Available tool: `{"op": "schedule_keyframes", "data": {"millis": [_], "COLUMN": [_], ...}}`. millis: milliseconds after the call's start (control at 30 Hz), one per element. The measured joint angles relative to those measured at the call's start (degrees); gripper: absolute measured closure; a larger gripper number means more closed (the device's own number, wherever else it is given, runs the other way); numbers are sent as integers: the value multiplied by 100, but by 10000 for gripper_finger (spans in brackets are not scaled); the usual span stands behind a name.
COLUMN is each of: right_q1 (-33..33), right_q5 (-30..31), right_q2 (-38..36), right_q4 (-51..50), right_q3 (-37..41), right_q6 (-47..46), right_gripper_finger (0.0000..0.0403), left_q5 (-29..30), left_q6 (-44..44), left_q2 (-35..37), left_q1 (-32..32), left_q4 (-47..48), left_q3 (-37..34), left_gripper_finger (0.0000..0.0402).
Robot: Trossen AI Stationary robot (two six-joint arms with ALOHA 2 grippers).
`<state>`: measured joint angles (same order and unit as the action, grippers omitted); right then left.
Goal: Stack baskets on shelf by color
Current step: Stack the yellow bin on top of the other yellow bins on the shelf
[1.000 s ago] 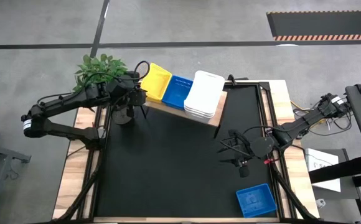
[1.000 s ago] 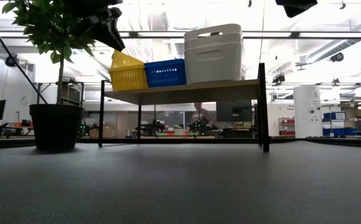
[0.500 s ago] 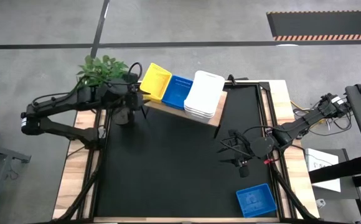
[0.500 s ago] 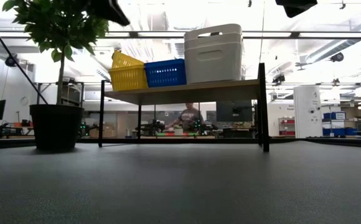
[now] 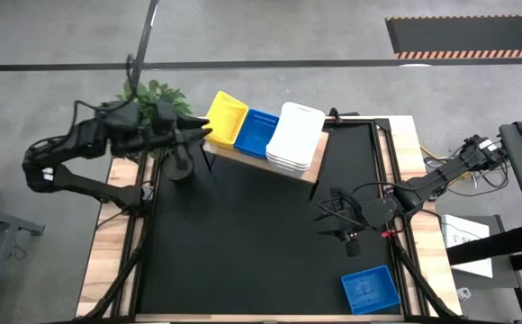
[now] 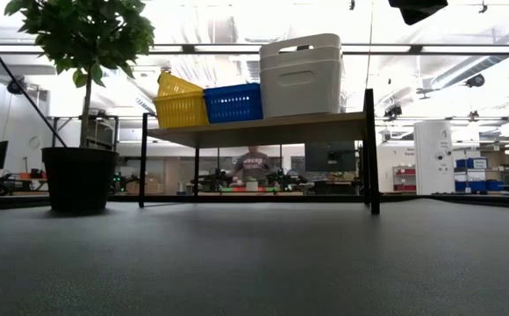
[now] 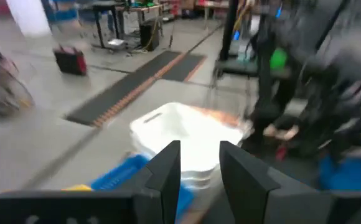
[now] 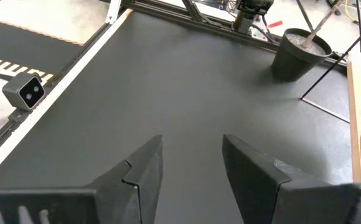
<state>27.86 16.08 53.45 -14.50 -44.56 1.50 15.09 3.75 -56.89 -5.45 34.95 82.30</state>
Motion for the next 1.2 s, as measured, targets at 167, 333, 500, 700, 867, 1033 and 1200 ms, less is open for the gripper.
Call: {"op": "schedule_keyframes", "data": {"millis": [167, 333, 500, 700, 867, 1033, 1200], "right_q1": [0, 0, 0, -2, -2, -2, -2], "right_q5": [0, 2, 2, 4, 4, 4, 5], "right_q2": [0, 2, 2, 2, 2, 2, 2], "right_q4": [0, 2, 7, 23, 24, 22, 24], "right_q3": [66, 117, 122, 122, 122, 122, 122], "right_q6": [0, -1, 0, 0, 0, 1, 2], "right_gripper_finger": [250, 247, 247, 252, 249, 248, 254], "left_q5": [-1489, -1961, -1988, -2776, -2803, -1826, -268], "left_q6": [1074, 2409, 3030, 3119, 3773, 3943, 3951], "left_q2": [402, 660, 842, 590, 319, 27, -379], "left_q1": [41, 419, 1028, 1620, 1844, 1825, 1818], "left_q4": [482, 1965, 2134, 2313, 2672, 2749, 2760], "left_q3": [0, -276, -1195, -2206, -2818, -3384, -3692], "left_gripper_finger": [306, 308, 328, 384, 396, 400, 401]}}
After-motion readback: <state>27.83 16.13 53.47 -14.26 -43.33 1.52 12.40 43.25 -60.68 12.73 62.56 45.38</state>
